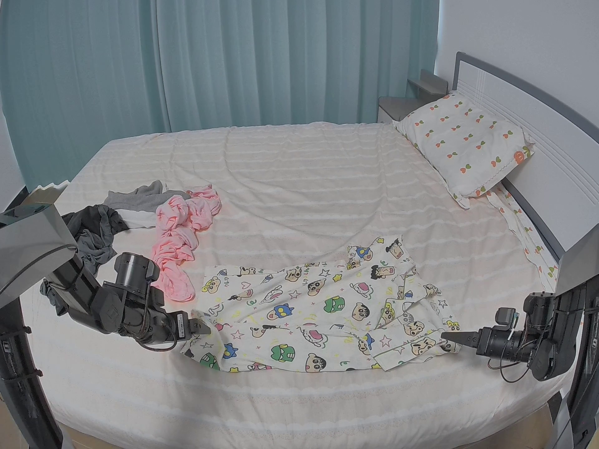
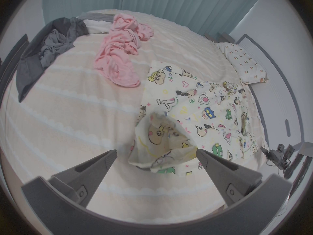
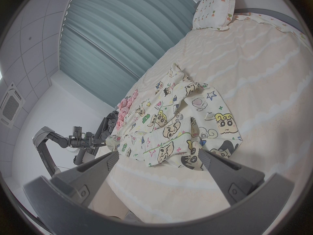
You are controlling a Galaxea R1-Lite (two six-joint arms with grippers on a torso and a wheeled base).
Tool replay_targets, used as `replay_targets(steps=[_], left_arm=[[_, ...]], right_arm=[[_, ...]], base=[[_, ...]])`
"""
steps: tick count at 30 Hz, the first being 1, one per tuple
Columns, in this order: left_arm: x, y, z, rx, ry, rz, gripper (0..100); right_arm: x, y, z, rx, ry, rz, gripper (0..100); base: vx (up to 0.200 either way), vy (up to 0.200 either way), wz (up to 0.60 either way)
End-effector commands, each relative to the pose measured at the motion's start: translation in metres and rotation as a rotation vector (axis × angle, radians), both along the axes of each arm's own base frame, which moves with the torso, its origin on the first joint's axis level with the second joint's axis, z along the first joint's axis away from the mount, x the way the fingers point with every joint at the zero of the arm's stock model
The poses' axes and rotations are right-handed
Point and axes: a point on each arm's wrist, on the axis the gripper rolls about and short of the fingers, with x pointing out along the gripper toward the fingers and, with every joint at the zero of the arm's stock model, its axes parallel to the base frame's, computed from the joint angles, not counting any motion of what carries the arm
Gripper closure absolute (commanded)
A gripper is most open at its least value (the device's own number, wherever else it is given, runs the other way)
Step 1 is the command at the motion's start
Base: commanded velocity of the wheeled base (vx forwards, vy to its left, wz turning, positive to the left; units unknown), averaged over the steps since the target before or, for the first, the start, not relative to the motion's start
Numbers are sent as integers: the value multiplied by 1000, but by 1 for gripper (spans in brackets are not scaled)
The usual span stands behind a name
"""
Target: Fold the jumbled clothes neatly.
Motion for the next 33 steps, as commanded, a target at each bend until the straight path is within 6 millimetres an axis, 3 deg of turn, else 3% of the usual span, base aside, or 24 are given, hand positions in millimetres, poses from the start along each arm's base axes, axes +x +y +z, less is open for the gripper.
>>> replay_targets(steps=[1, 10, 15, 18, 22, 33], left_arm=[[2, 3, -15, 43, 23, 30, 0], [-3, 7, -22, 29, 1, 46, 0], [-8, 9, -15, 4, -37, 74, 0], [-17, 9, 20, -150, -117, 118, 0], [-30, 10, 42, -221, -159, 117, 0], [-24, 18, 36, -239, -207, 151, 0]], right_arm=[[1, -1, 1, -1, -15, -4, 0], [0, -1, 1, -1, -12, -2, 0], [0, 0, 2, -2, -16, 0, 0], [0, -1, 2, -2, -16, -4, 0], [0, -1, 2, -3, -17, -2, 0], [-1, 1, 2, -2, -9, 3, 0]], base=[[0, 0, 0], [0, 0, 0], [0, 0, 0], [0, 0, 0], [0, 0, 0], [0, 0, 0]])
